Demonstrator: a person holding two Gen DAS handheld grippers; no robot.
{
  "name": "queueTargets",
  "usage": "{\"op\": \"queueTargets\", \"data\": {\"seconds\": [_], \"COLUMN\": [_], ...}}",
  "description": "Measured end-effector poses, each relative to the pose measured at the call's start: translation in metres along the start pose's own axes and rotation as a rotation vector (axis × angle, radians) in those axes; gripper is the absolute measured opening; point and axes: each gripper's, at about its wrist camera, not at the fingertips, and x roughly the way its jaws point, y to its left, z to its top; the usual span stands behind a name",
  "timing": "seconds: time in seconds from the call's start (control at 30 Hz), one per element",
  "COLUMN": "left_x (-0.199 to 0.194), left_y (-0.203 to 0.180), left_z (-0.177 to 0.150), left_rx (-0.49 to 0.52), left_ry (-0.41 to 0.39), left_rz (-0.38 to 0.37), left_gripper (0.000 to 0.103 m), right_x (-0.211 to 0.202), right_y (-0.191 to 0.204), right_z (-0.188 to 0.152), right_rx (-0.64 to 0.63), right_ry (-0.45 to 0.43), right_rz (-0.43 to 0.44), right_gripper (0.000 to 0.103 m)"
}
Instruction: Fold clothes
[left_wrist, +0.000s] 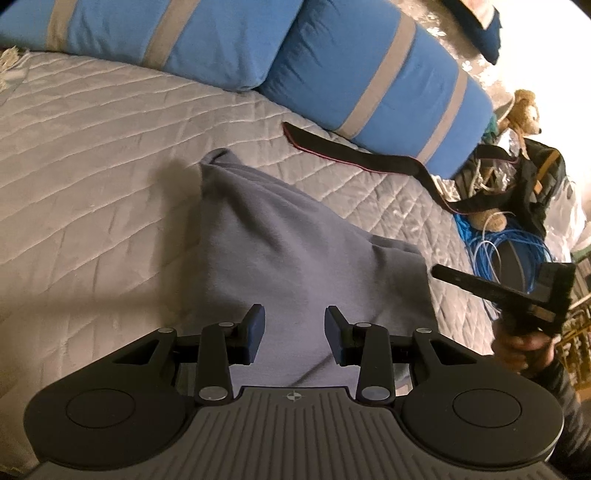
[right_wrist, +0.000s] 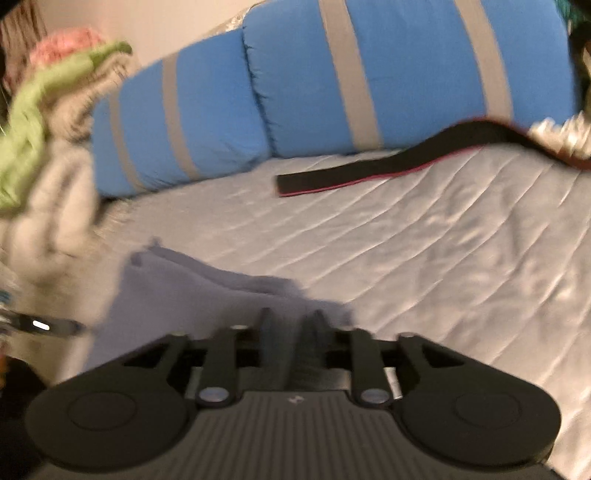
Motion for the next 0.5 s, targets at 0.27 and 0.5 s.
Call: {"op": "queueTargets", "data": {"seconds": [0.27,0.5], "left_x": [-0.001,-0.001], "left_y": [0.005,0.006], "left_z": [-0.004,-0.005], "left_rx": [-0.004,-0.002], "left_ry": [0.01,0.017], "left_rz": [0.001,0.005], "left_gripper": [0.034,0.035], "right_x": [0.028,0.023], "right_y": [-0.012,-0.018], "right_z": [-0.01,-0.011], "right_rx": [0.135,0.233], "right_ry": [0.162,0.161], "right_rz": [0.132,0.187], "right_gripper": [0.053,0.012]}}
